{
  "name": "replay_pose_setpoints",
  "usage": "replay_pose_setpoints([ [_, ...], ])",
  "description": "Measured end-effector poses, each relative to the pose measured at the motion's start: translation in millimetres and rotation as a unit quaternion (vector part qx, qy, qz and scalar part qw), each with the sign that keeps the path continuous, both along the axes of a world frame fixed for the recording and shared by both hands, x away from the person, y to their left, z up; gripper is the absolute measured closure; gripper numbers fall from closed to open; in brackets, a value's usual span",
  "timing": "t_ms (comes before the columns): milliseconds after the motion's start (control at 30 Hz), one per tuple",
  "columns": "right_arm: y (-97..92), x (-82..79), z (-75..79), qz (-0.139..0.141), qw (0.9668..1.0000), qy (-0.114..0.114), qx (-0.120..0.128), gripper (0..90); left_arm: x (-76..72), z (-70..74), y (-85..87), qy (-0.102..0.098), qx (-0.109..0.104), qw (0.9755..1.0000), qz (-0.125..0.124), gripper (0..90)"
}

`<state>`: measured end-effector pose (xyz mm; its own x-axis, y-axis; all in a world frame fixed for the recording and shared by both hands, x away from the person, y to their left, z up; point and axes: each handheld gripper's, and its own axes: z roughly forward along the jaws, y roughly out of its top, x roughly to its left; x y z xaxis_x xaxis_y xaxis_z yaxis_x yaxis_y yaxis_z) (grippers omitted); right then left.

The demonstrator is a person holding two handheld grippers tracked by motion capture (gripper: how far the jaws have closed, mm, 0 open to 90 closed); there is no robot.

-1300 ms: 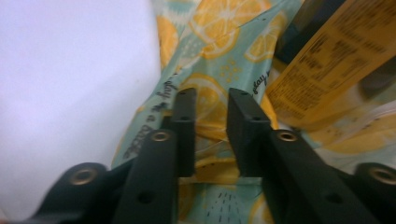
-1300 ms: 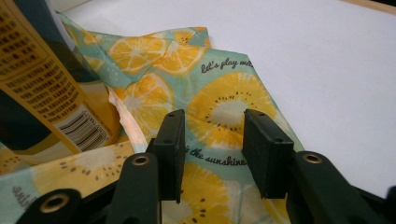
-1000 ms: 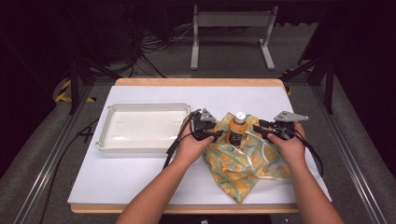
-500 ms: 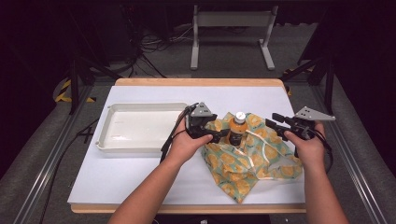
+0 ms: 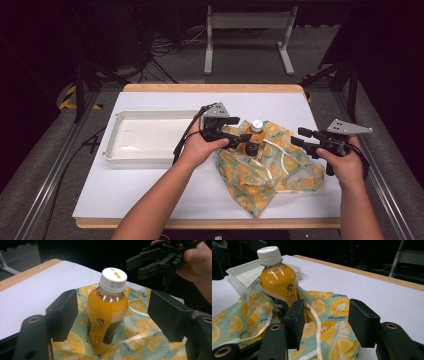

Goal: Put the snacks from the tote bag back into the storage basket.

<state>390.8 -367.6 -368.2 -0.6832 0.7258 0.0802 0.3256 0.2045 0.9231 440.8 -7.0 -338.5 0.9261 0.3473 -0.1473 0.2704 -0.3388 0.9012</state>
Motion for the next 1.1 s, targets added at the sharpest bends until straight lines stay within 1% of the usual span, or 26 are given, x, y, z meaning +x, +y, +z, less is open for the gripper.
replay_pose_setpoints([
  [33,0.0,0.0,0.0,0.0,1.0,0.0,0.0,47.2,0.0,0.0,0.0,0.0,0.0,1.0,0.0,25.6],
  [67,1.1,0.3,0.2,0.002,1.0,0.003,0.002,46.5,2.0,2.3,-4.0,0.006,-0.002,0.9999,-0.008,25.6],
  [100,2.0,0.9,0.3,0.006,1.0,0.002,0.007,46.1,3.0,3.1,-5.9,0.006,-0.007,0.9999,-0.014,24.6],
  [133,2.6,1.0,0.4,0.007,0.9999,0.003,0.008,46.0,4.1,4.0,-9.1,0.006,-0.011,0.9997,-0.02,24.2],
  [300,4.3,1.9,0.5,0.011,0.9999,0.002,0.008,45.4,8.3,5.3,-17.2,-0.001,-0.016,0.9994,-0.031,23.8],
  [333,4.2,2.1,1.0,0.01,0.9999,0.001,0.009,45.2,10.2,5.2,-18.8,-0.004,-0.021,0.9992,-0.035,23.8],
  [367,3.7,2.2,2.0,0.009,0.9999,0.001,0.012,45.0,11.5,4.7,-20.2,-0.001,-0.027,0.9989,-0.037,24.1],
  [467,1.8,1.8,5.5,0.008,0.9998,-0.005,0.017,44.7,17.3,0.7,-25.4,-0.005,-0.044,0.9978,-0.049,24.8],
  [500,1.1,1.8,6.2,0.009,0.9998,-0.008,0.017,44.6,19.0,-1.4,-27.4,-0.001,-0.05,0.9975,-0.05,24.8],
  [667,-0.6,0.7,7.2,0.008,0.9997,-0.008,0.02,44.6,28.1,-11.7,-34.4,0.002,-0.067,0.9962,-0.055,25.3],
  [733,-0.7,0.7,7.2,0.008,0.9997,-0.008,0.021,44.6,29.4,-14.0,-35.8,0.003,-0.069,0.9962,-0.054,25.4],
  [800,-0.6,0.9,7.1,0.006,0.9997,-0.007,0.024,44.6,31.9,-18.8,-38.6,-0.005,-0.067,0.9966,-0.047,26.9],
  [867,0.0,1.8,6.4,0.008,0.9997,-0.007,0.024,44.6,32.0,-22.3,-41.0,-0.004,-0.068,0.9965,-0.048,27.9],
  [900,0.4,1.9,6.2,0.008,0.9997,-0.006,0.024,44.6,32.1,-24.9,-42.5,-0.007,-0.07,0.9963,-0.05,28.6],
  [967,0.8,1.6,6.1,0.009,0.9997,-0.004,0.024,44.6,32.3,-27.1,-42.9,-0.011,-0.07,0.9961,-0.053,31.2],
  [1000,0.6,1.5,6.1,0.007,0.9997,-0.004,0.024,44.6,31.9,-28.0,-43.0,-0.01,-0.073,0.9959,-0.053,32.9],
  [1067,0.4,1.5,6.1,0.007,0.9997,-0.004,0.024,44.6,30.9,-29.4,-42.8,-0.013,-0.074,0.9957,-0.053,37.7],
  [1100,-0.1,1.4,6.3,0.007,0.9997,-0.004,0.025,44.6,30.0,-30.7,-42.2,-0.019,-0.073,0.9957,-0.053,37.7],
])
